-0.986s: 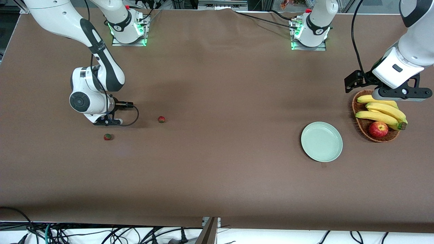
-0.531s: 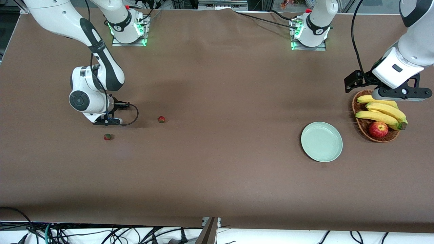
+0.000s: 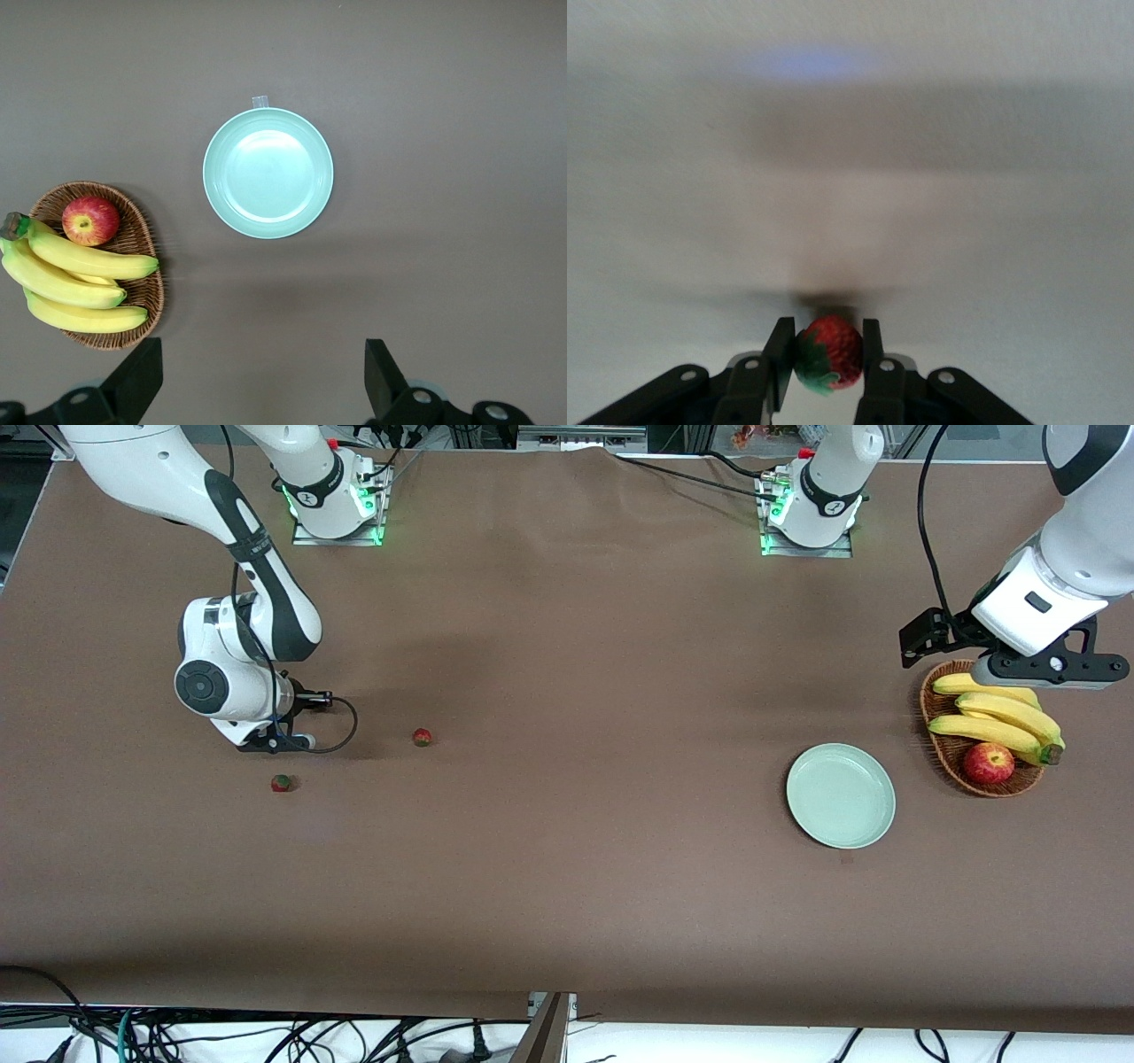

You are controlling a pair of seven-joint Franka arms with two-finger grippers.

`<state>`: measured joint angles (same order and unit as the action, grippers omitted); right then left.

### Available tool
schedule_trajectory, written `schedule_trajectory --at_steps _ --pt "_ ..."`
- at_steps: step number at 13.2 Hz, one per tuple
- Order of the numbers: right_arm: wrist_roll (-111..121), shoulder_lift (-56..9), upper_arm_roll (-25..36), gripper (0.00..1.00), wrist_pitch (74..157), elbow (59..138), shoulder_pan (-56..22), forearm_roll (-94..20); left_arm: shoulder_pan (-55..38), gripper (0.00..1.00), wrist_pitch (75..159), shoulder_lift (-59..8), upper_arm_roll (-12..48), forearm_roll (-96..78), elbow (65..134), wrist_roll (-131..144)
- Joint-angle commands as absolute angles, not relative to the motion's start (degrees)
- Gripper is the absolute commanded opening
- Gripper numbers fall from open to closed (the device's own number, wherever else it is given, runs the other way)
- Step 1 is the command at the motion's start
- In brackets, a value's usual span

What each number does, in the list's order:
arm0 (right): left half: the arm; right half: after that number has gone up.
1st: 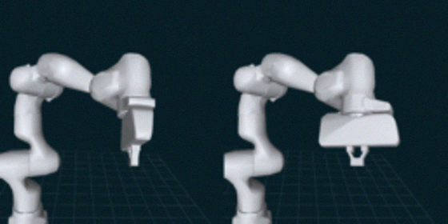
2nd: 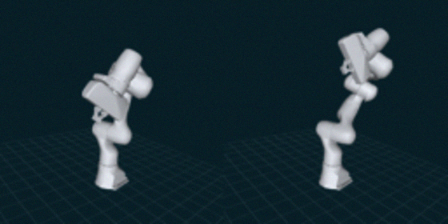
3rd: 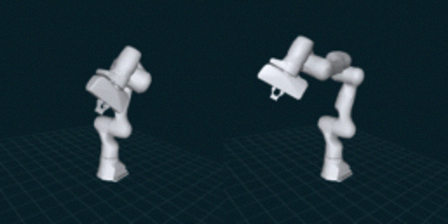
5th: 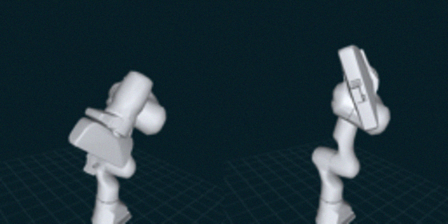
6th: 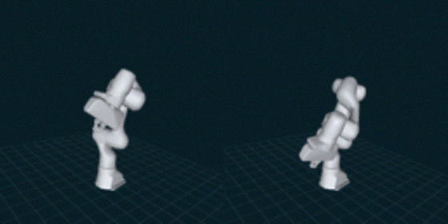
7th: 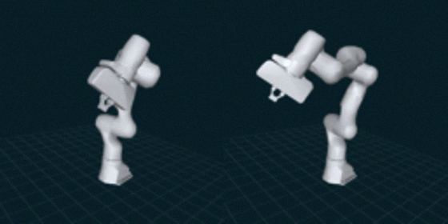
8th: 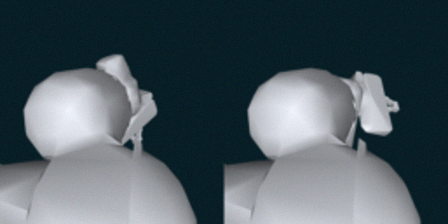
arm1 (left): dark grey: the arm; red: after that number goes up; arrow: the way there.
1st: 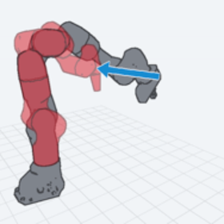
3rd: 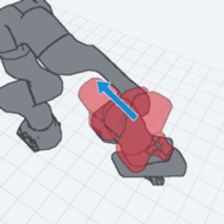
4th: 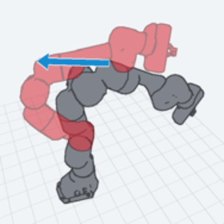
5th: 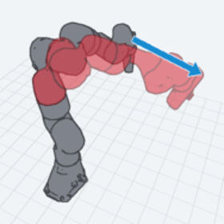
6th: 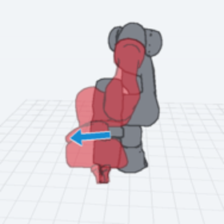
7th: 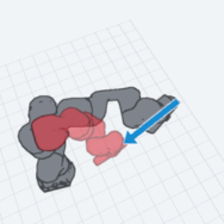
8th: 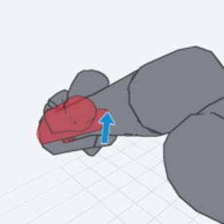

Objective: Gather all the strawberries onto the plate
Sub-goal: 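Carry the strawberry with the right gripper toward the plate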

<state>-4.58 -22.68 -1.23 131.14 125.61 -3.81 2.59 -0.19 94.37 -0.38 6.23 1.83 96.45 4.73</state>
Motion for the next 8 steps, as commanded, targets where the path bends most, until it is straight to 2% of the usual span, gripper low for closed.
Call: schedule_trajectory --at_steps 1,4,6,8 --pt "-10.5 -21.79 -7.97 0.05 127.81 119.66 -3.43 1.94 0.0 1.0 93.34 -0.35 6.42 1.23 95.54 4.75" --pt "-29.82 -25.47 -19.04 0.05 126.83 111.56 -3.69 1.85 0.0 1.0 93.34 -0.35 6.42 1.06 95.45 4.92" --pt "-42.57 -30.56 -24.67 0.05 127.18 104.63 -5.26 1.84 0.0 1.0 93.16 -0.26 6.42 0.97 95.45 4.92" --pt "-53.73 -37.14 -25.58 0.05 127.53 95.67 -13.05 2.11 -0.35 1.0 93.16 -0.26 6.5 1.05 95.45 5.01"
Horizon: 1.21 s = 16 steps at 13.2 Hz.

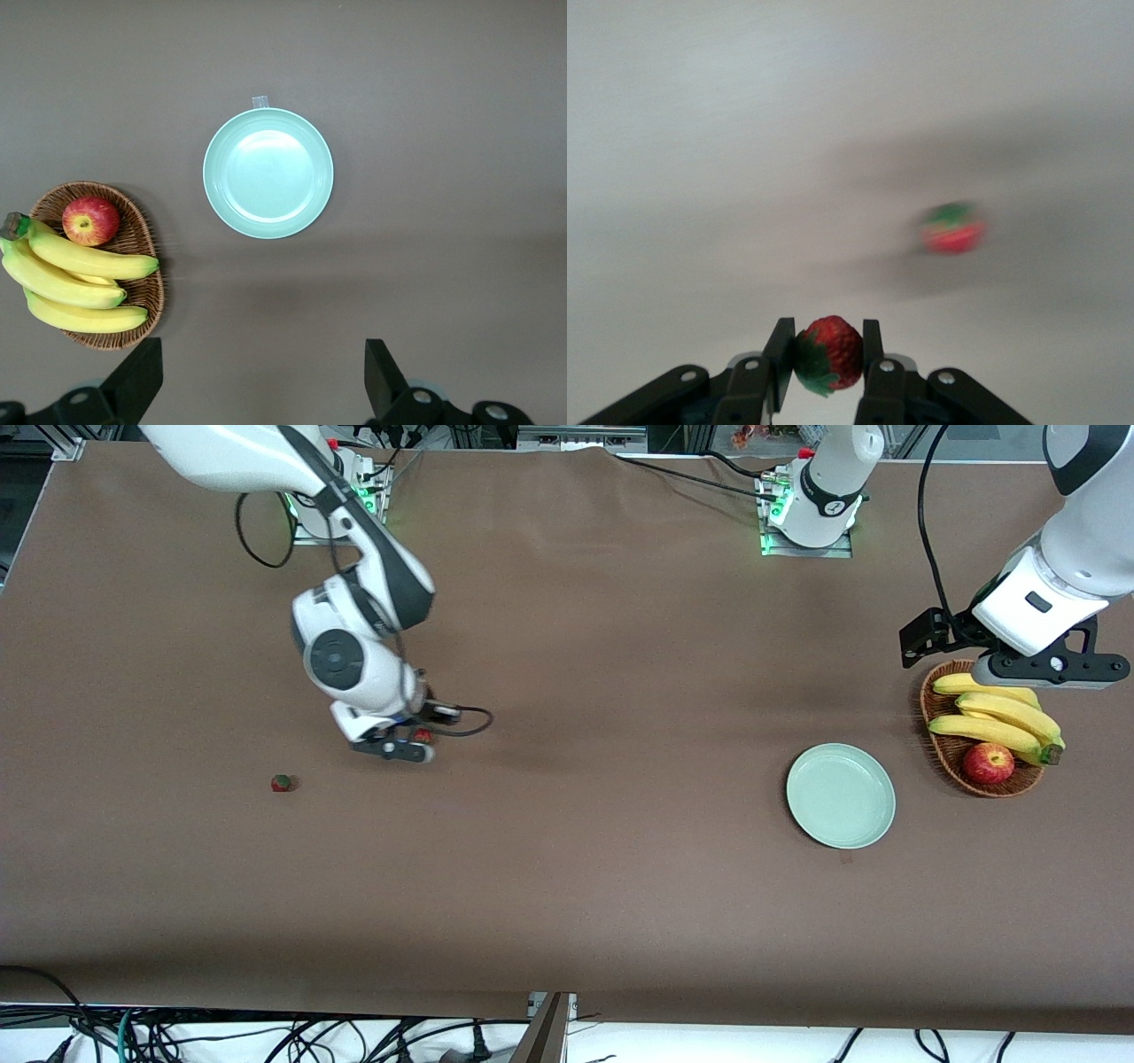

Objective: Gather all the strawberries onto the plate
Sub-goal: 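Carry the strawberry with the right gripper toward the plate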

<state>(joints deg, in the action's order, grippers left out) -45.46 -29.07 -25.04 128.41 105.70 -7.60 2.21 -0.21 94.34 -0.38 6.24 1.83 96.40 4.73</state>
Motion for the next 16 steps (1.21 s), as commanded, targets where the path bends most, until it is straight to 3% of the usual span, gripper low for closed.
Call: schedule_trajectory --at_steps 1,4,8,9,11,12,13,16 --pt "-59.53 -41.01 -25.4 0.05 127.62 89.97 -17.36 2.37 -0.53 1.0 93.16 -0.26 6.5 1.05 95.45 5.27" --pt "-75.8 -52.7 -24.09 0.06 136.79 74.48 -28.35 2.46 -0.62 1.0 93.16 -0.18 6.5 0.97 95.45 5.01" --pt "-81.91 -60.8 -17.59 0.08 151.68 68.04 -39.44 2.46 -0.7 1.0 93.08 -0.53 6.5 1.05 95.54 4.92" --pt "-81.91 -62.82 -16.53 0.19 152.83 65.94 -41.46 2.46 -0.7 1.0 92.99 -1.05 6.5 0.97 95.62 5.01" --pt "-81.91 -65.03 -14.51 0.3 153.02 63.38 -43.76 2.46 -1.31 1.0 91.5 -4.73 7.11 0.88 95.54 5.19" --pt "-81.57 -64.95 -14.42 0.93 153.02 63.28 -43.77 2.46 -1.41 1.0 91.49 -6.92 7.64 0.88 95.45 5.88" --pt "-80.78 -64.34 -13.28 1.0 152.67 63.28 -43.77 2.55 -1.67 1.0 92.1 -9.29 7.73 0.79 94.84 5.89" --pt "-76.84 -58.73 -13.0 1.0 144.36 63.28 -39.49 2.29 -1.85 1.0 94.99 -16.15 7.91 -1.04 92.55 5.8"
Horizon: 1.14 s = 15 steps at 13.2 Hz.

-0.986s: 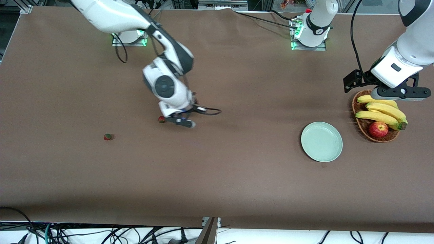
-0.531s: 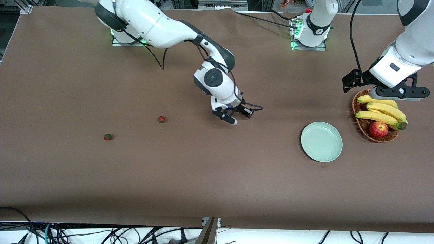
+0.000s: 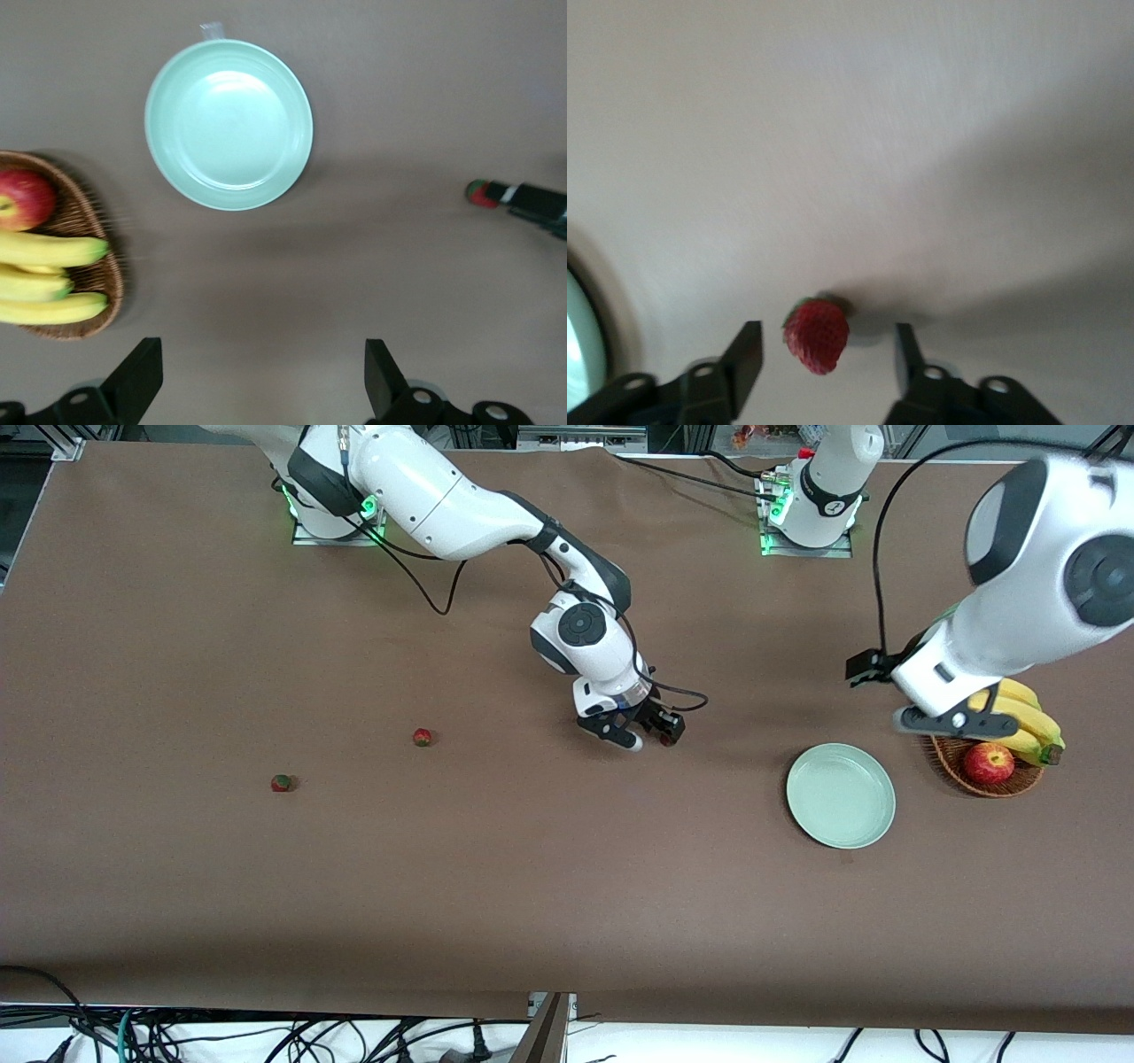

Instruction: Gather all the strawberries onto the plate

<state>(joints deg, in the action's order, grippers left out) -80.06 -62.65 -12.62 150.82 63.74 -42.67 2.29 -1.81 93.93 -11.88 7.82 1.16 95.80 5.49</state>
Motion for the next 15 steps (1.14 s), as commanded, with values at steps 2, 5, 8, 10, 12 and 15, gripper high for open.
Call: schedule_trajectory --at_steps 2,5,8,10,12,15 --pt "-64.92 -53.2 -15.8 1.0 133.57 63.54 -32.29 1.58 -3.85 1.0 100.26 -20.72 8.52 -5.0 93.34 6.15" --pt "-46.55 -48.62 -16.61 1.0 115.98 64.42 -24.72 1.76 -9.04 1.0 106.15 -24.86 8.61 -5.01 93.43 11.4" --pt "-31.69 -42.74 -16.61 1.0 105.75 72.74 -17.25 1.93 -13.78 1.0 113.18 -29.52 8.61 -5.01 93.51 21.06" --pt "-26.56 -38.61 -16.52 1.0 106.17 80.73 -14.34 2.63 -16.77 1.0 116.44 -31.72 8.61 -5.01 93.52 28.44" --pt "-21.48 -35.52 -16.35 1.0 106.96 87.68 -10.83 5.95 -20.81 1.0 119.43 -33.83 8.53 -4.22 94.04 35.12" --pt "-12.84 -34.36 -11.28 1.0 107.22 92.02 -7.3 9.23 -24.25 1.0 129.18 -38.13 8.53 -4.13 95.1 42.26"
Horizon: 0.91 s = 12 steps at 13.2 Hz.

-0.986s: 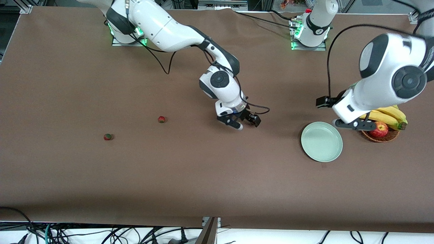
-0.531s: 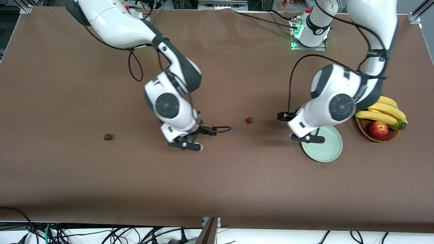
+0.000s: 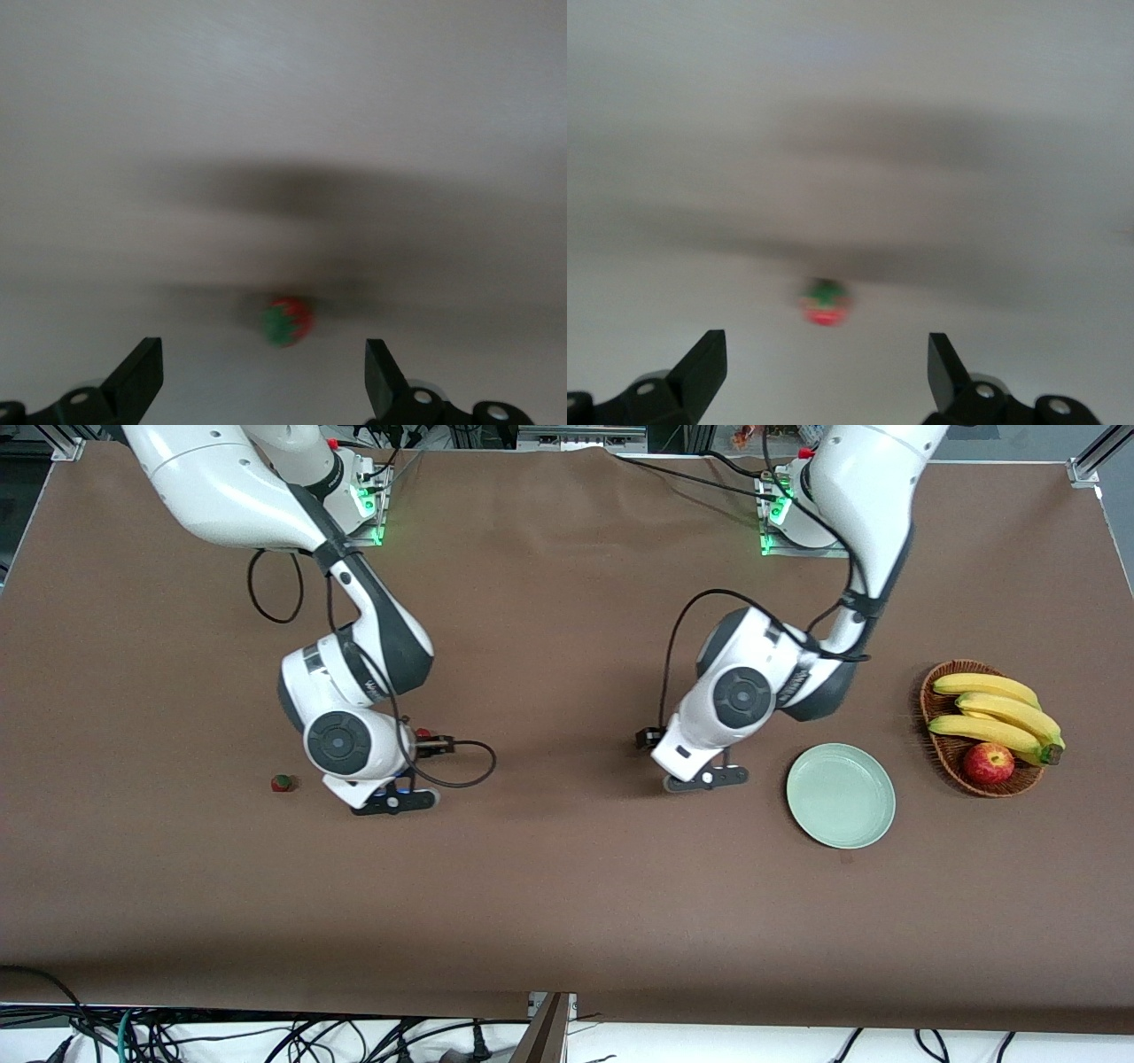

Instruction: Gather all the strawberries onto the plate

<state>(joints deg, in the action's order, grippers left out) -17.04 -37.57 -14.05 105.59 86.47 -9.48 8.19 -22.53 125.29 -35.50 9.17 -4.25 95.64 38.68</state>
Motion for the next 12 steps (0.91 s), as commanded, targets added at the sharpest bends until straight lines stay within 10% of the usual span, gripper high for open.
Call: schedule_trajectory --at_steps 1,8,12 --pt "-12.14 -34.8 -8.47 1.0 108.27 92.46 -7.21 9.23 -24.87 1.0 129.55 -38.67 8.53 -4.13 95.1 42.54" --pt "-5.45 -36.29 0.17 1.0 119.95 98.35 -4.66 8.7 -26.98 0.96 129.82 -39.99 8.44 0.88 98.0 42.54" --pt "1.49 -36.65 2.64 1.0 127.26 101.6 -4.05 8.26 -26.63 0.23 129.55 -39.82 8.44 0.88 98.09 42.36"
